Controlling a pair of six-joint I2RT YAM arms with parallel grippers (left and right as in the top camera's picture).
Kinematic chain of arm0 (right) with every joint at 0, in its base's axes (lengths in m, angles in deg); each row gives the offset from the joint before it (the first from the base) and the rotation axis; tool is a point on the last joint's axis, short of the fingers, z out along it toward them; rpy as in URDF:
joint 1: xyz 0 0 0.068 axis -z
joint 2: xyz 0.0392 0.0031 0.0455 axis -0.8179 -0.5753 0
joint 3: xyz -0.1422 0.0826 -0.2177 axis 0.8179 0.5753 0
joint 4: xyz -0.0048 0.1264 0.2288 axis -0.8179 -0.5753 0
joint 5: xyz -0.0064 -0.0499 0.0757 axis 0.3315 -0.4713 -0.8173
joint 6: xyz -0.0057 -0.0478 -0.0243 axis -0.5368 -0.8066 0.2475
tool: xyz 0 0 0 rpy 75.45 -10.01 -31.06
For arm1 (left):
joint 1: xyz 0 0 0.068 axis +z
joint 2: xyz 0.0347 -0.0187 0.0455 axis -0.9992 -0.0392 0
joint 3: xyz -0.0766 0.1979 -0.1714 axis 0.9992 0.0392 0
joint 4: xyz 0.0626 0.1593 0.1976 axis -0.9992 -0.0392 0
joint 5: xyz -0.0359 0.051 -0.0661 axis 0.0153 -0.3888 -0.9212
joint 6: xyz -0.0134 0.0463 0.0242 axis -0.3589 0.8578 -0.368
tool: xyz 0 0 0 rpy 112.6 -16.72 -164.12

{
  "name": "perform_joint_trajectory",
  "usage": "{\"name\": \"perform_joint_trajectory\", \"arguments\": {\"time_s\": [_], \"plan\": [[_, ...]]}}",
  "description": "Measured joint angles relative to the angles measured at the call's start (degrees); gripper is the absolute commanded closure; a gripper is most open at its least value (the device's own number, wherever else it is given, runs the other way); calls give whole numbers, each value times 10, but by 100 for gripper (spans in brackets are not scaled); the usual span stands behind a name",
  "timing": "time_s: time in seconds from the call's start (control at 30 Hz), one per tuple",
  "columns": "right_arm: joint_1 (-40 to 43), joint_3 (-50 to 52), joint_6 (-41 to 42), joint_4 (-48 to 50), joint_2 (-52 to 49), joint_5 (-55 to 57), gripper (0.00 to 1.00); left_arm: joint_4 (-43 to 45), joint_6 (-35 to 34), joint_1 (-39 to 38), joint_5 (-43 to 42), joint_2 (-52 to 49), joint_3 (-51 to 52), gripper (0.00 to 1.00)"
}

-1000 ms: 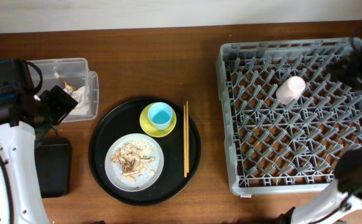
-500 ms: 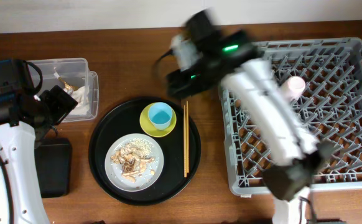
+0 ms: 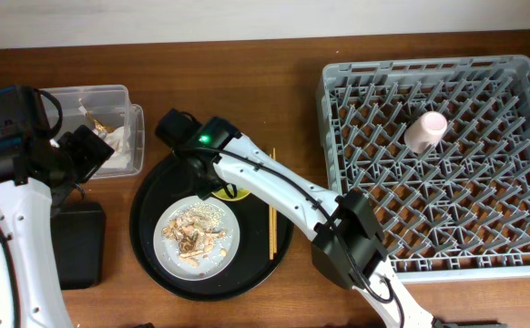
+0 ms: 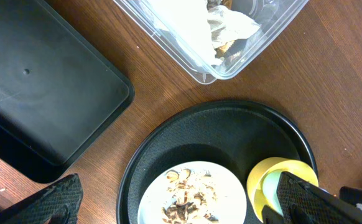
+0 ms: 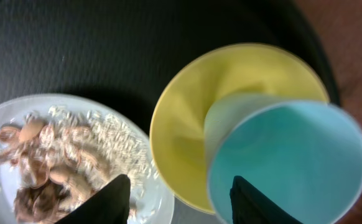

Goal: Sort waste into correct bins and load items into the dishwasher rack
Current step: 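Reach the right gripper to the blue cup and grasp it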

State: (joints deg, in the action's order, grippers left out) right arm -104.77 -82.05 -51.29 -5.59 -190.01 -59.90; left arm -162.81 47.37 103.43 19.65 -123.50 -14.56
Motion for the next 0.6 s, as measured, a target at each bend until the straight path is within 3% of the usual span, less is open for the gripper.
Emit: {"name": "perform_joint_trajectory", "arguments": {"time_s": [0.23, 0.3, 0.47, 0.6], "plan": [[0, 21, 0, 35, -4, 29, 54, 0, 0, 0, 0, 0, 0, 1], [0, 38, 0, 37, -8, 31, 59, 0, 0, 0, 0, 0, 0, 1], [0, 45, 1, 35, -17, 33, 82, 0, 0, 0, 0, 0, 0, 1], [0, 35, 1, 5, -17, 38, 89, 0, 0, 0, 0, 0, 0, 1]]}}
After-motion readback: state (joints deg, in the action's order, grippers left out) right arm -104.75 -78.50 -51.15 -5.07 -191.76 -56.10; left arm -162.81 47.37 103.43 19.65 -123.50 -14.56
